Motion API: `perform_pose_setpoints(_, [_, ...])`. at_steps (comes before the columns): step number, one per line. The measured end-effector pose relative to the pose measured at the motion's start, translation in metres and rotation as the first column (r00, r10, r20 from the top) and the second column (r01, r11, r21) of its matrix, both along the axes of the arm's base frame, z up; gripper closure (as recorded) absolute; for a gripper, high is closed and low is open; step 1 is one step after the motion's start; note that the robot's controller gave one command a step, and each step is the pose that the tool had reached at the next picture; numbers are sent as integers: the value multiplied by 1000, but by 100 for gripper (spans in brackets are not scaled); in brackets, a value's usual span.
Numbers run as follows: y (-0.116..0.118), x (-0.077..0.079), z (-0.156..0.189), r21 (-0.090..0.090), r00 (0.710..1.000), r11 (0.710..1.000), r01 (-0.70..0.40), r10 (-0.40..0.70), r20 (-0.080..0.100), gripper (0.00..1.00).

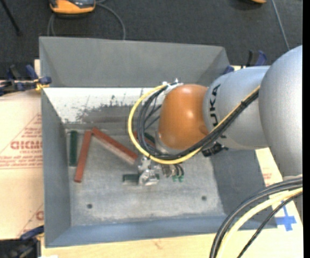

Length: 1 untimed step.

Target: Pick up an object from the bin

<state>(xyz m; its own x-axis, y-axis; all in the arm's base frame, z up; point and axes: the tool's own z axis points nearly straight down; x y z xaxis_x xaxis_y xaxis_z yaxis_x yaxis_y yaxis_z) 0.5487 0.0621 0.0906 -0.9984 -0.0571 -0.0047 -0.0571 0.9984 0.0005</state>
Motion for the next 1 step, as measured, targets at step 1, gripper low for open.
perform_pose_setpoints(1, [0, 0, 1, 0, 1000, 1000, -1, 1, -1, 100])
